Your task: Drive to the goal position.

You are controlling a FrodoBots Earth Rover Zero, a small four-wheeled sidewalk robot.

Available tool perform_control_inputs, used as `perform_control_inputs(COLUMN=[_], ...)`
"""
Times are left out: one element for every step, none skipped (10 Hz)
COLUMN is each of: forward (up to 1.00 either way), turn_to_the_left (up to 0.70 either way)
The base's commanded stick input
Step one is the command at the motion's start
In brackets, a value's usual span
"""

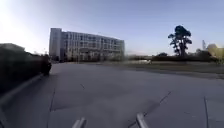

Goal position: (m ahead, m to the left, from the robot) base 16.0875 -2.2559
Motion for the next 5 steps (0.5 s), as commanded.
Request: perform_control_inputs(forward=[0.45, 0.45, 0.45, 0.45, 0.45], turn_to_the_left=[0.19, 0.26, 0.27, 0.27, 0.27])
